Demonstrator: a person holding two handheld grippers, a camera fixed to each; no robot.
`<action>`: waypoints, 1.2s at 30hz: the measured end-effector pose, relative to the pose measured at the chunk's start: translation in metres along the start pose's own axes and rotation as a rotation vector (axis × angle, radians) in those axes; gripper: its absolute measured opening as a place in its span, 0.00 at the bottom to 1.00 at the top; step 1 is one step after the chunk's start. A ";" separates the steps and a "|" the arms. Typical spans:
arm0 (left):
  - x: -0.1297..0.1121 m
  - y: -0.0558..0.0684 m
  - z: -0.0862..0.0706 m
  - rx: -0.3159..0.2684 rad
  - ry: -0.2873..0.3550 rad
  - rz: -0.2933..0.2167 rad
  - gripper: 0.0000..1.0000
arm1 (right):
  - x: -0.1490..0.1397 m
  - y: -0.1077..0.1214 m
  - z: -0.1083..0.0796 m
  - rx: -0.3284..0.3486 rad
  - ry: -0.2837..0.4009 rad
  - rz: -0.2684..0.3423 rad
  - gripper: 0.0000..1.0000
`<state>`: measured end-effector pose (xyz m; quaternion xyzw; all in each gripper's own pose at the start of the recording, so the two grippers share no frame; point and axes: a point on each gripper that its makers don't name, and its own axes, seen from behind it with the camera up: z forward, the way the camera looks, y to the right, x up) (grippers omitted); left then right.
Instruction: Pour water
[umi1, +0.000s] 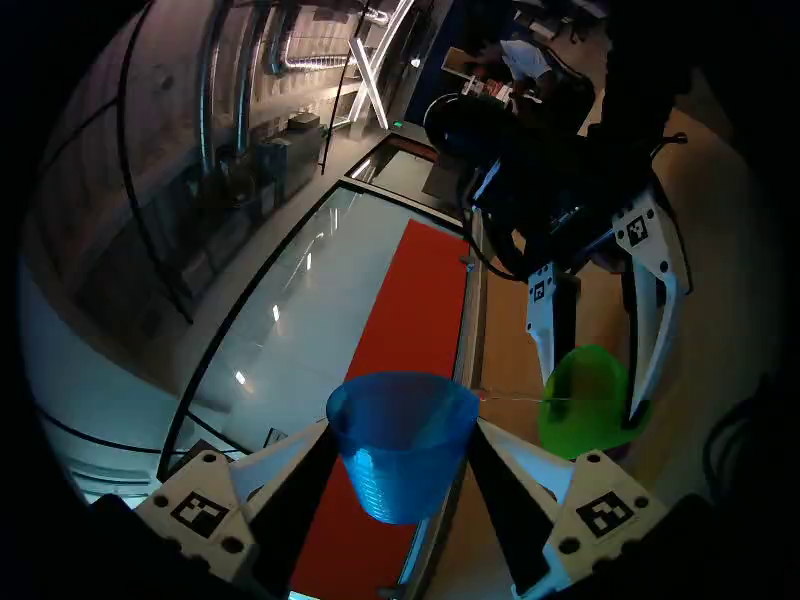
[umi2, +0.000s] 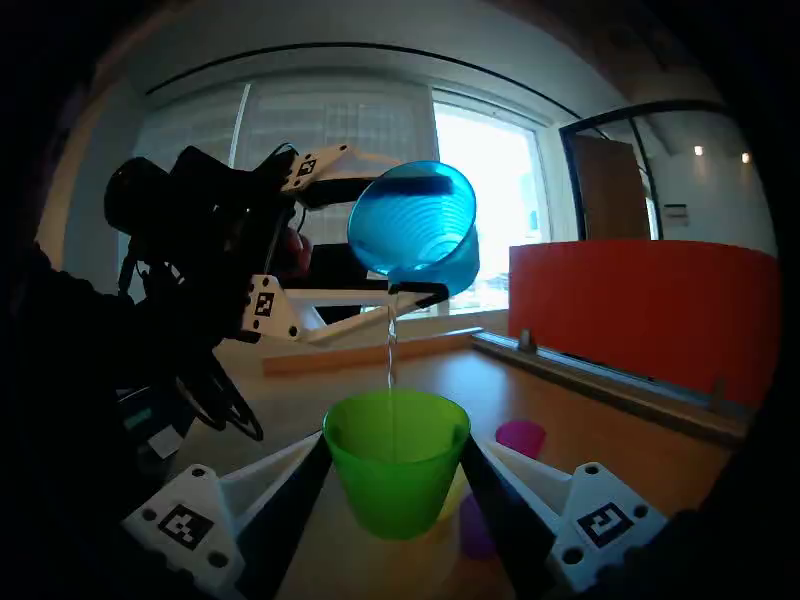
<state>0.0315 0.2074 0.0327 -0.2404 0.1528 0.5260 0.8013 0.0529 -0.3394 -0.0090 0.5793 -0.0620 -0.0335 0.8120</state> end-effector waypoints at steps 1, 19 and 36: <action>0.001 0.000 0.000 0.000 0.002 0.002 0.84 | 0.000 0.000 0.000 0.001 0.000 0.000 0.90; 0.003 0.002 0.000 -0.003 0.020 0.033 0.84 | 0.000 -0.001 -0.001 0.004 0.002 -0.001 0.90; 0.004 -0.003 -0.001 0.010 0.035 0.069 0.84 | 0.001 -0.002 -0.004 0.007 0.004 -0.006 0.90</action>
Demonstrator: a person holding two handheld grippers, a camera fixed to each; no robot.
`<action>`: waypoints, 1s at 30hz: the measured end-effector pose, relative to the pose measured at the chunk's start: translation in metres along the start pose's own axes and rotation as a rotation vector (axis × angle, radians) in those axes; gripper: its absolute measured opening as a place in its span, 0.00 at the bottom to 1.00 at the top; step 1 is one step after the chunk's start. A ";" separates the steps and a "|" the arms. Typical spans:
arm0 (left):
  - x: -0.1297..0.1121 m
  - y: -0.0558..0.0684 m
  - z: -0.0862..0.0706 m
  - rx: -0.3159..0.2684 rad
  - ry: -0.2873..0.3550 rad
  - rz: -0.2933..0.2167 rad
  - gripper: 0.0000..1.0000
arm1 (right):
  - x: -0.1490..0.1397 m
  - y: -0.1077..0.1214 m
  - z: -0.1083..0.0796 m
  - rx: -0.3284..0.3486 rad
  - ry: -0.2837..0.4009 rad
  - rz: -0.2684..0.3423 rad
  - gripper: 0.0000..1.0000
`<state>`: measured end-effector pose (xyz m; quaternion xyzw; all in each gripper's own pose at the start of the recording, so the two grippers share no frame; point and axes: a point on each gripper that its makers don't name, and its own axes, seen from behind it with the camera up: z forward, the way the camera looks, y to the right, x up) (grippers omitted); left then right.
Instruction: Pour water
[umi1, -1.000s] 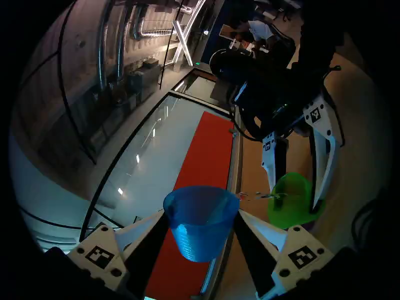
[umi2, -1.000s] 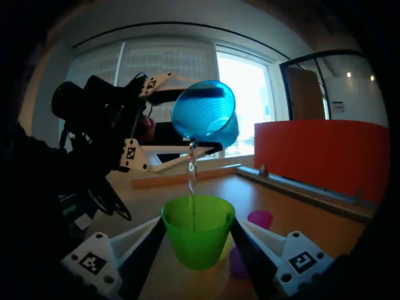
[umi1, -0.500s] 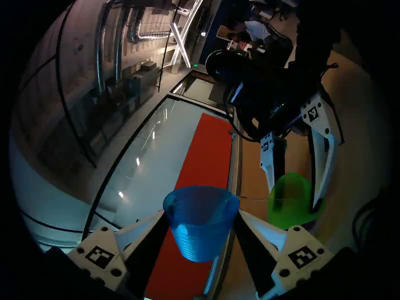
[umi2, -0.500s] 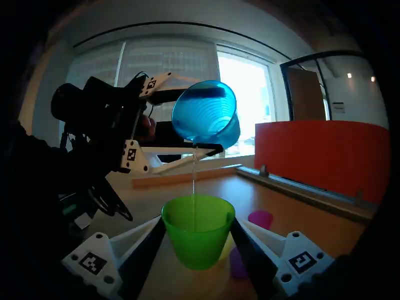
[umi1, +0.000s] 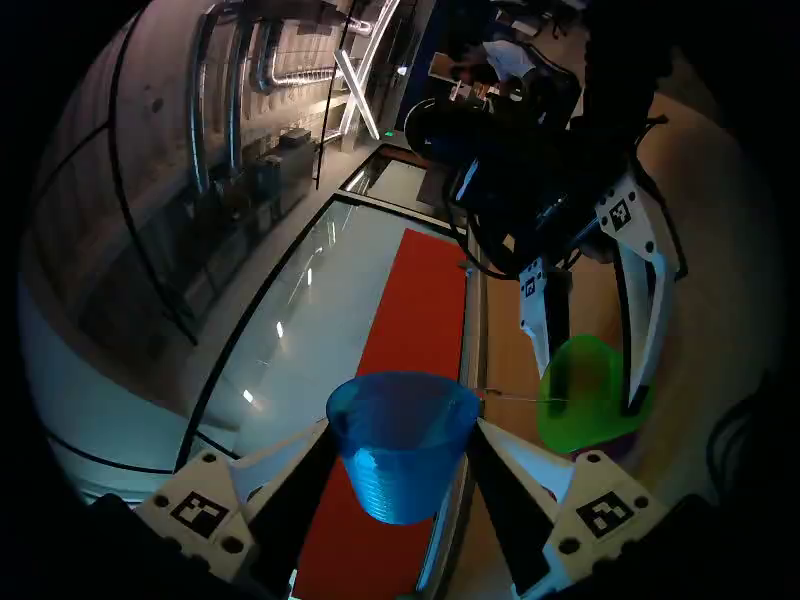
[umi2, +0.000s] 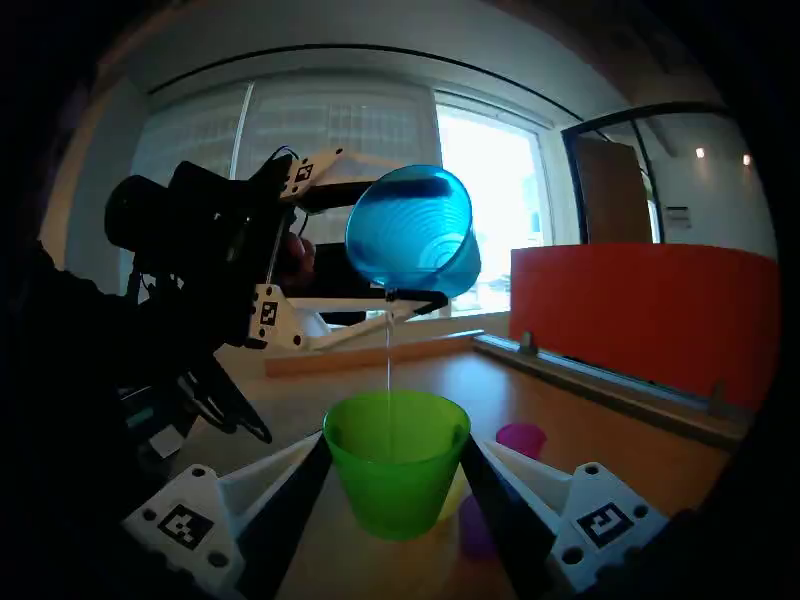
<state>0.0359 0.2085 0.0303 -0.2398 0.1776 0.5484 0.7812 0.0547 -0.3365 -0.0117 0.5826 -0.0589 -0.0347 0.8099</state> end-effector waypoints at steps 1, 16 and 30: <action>0.000 -0.001 0.000 0.002 0.000 0.003 0.84 | 0.000 0.000 0.000 0.000 0.000 0.000 0.90; 0.003 -0.003 0.002 0.017 0.006 0.023 0.84 | -0.001 0.000 -0.001 0.000 -0.002 -0.004 0.90; 0.005 -0.004 0.001 0.023 0.008 0.047 0.84 | -0.002 -0.002 -0.001 0.005 -0.002 -0.005 0.90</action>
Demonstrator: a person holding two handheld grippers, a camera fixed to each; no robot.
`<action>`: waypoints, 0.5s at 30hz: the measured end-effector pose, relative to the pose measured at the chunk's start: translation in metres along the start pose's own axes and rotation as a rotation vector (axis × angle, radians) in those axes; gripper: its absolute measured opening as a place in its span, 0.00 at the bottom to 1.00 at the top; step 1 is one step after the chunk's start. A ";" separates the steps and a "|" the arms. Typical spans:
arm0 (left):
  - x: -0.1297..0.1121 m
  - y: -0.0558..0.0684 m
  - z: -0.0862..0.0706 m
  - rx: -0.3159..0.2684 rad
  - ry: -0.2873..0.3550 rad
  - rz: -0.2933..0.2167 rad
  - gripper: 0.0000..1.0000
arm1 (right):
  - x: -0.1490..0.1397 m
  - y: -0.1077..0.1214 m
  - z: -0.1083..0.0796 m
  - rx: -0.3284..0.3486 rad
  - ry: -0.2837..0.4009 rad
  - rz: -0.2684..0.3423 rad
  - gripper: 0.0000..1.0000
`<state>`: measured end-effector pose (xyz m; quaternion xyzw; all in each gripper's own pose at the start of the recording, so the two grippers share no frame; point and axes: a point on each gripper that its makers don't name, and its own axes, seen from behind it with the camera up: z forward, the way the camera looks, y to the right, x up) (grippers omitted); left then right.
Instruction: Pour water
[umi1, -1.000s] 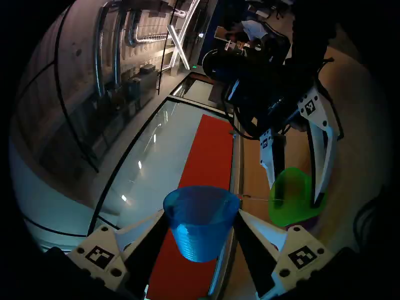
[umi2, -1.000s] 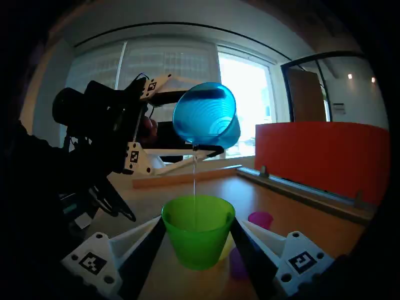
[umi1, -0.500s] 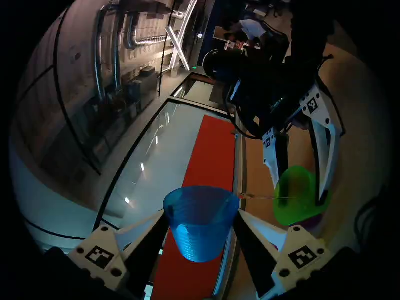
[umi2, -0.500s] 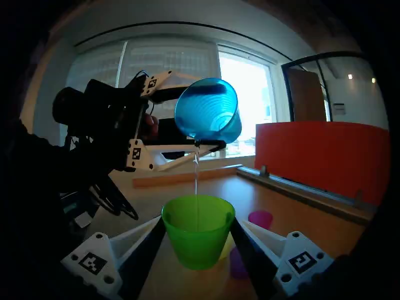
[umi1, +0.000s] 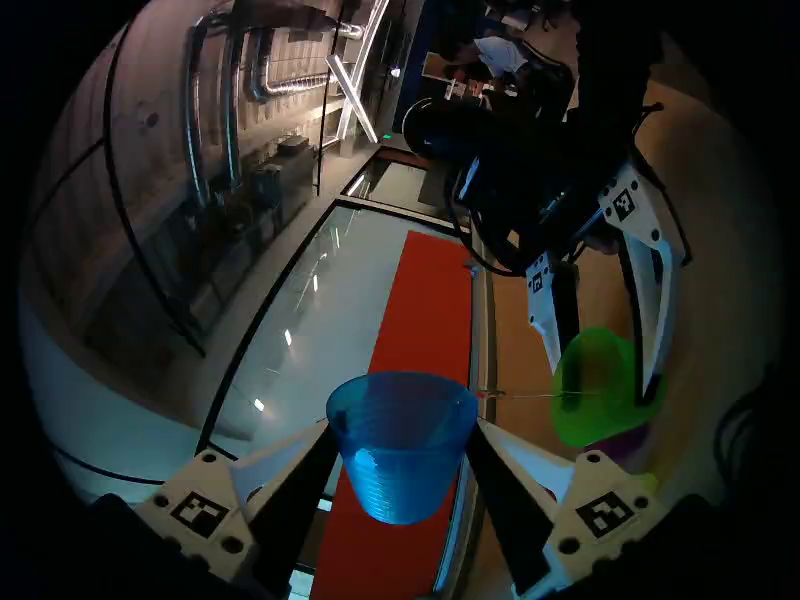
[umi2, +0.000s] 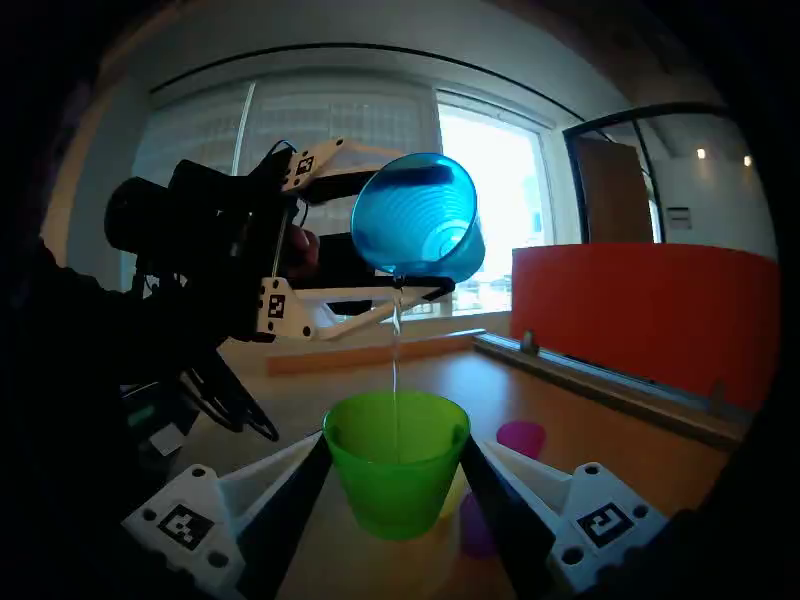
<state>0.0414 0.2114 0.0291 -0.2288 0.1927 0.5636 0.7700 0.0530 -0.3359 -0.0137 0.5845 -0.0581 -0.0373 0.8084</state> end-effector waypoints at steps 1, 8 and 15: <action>0.000 0.000 0.000 0.001 0.000 0.001 0.84 | 0.000 0.000 0.000 0.000 0.000 0.000 0.90; 0.001 -0.002 0.000 0.007 -0.001 0.018 0.84 | -0.001 0.000 0.001 -0.001 0.000 -0.001 0.90; 0.003 -0.001 0.000 0.009 0.004 0.033 0.84 | -0.001 0.000 0.000 -0.001 0.000 -0.003 0.90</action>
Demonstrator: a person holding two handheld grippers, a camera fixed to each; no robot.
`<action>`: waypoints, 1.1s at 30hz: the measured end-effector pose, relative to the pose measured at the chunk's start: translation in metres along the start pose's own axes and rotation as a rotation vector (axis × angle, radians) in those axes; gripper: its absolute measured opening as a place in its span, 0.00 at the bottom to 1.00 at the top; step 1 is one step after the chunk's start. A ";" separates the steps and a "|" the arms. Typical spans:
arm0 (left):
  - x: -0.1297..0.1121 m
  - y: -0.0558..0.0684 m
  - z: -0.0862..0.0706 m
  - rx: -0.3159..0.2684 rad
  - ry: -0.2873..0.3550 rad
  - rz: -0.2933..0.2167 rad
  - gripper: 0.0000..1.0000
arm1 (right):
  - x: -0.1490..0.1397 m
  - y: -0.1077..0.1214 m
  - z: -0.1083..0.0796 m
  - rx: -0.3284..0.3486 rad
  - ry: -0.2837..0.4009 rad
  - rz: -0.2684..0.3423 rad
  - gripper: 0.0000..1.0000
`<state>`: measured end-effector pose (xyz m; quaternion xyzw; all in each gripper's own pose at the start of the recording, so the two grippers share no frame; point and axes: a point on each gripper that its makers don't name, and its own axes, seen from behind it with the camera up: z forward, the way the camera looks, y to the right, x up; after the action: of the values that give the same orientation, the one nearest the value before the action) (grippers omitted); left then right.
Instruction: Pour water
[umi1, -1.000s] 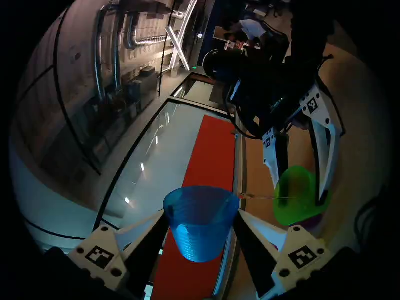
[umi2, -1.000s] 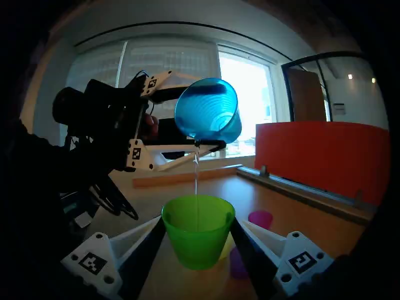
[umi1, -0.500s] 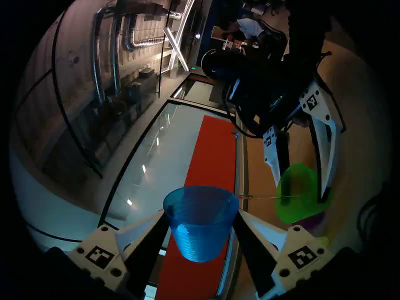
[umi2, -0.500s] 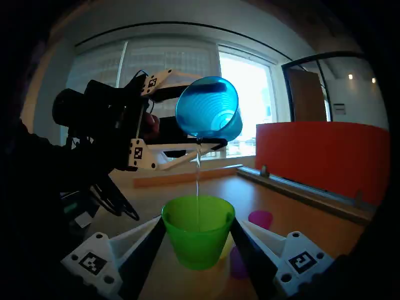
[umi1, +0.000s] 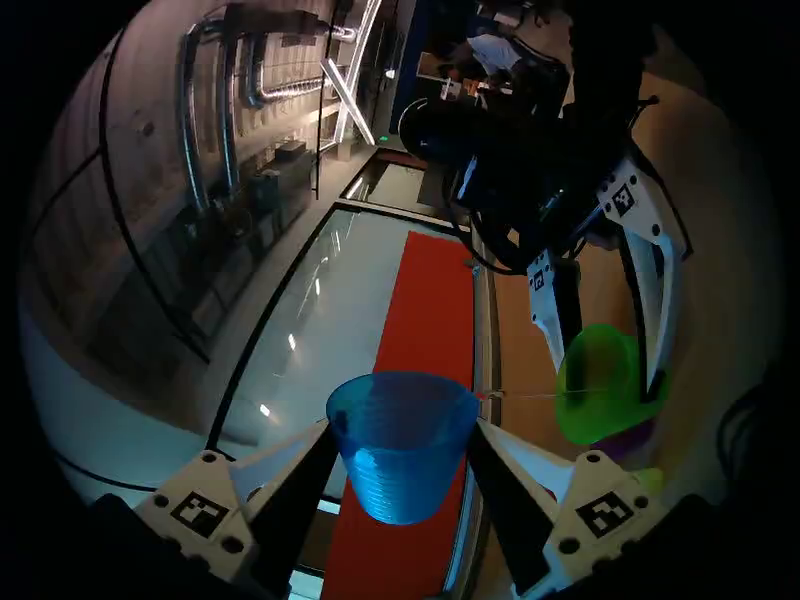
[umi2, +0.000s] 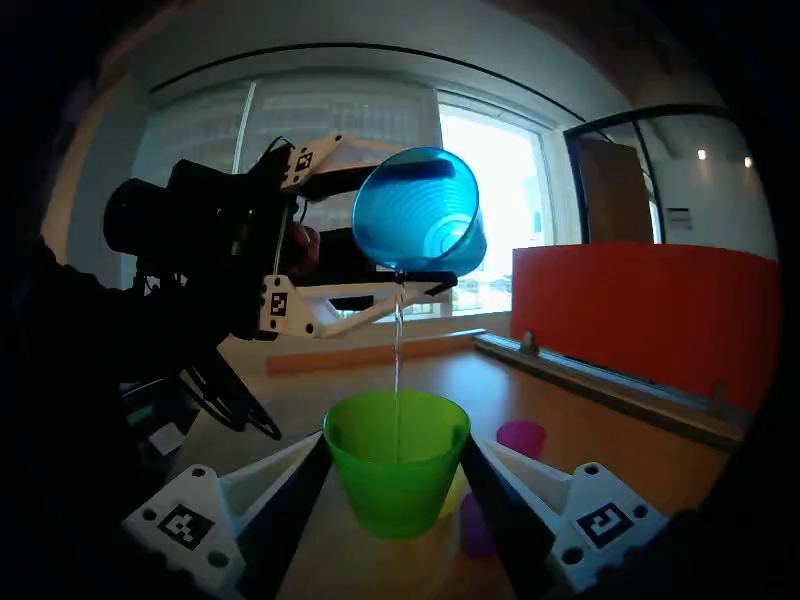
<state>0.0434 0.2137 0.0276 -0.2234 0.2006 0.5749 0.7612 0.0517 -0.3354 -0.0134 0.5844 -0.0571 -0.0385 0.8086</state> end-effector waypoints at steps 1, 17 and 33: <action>0.000 0.000 0.000 0.001 0.000 0.004 0.84 | 0.000 0.000 0.000 0.000 0.000 0.000 0.90; 0.002 -0.005 -0.002 0.012 -0.002 0.052 0.84 | 0.000 -0.001 0.000 0.001 0.002 -0.001 0.90; 0.003 -0.004 0.003 0.006 -0.001 0.096 0.84 | -0.002 0.002 0.000 0.000 0.009 0.005 0.90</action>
<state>0.0482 0.2163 0.0289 -0.2111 0.2122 0.6101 0.7336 0.0501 -0.3349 -0.0119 0.5845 -0.0549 -0.0341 0.8088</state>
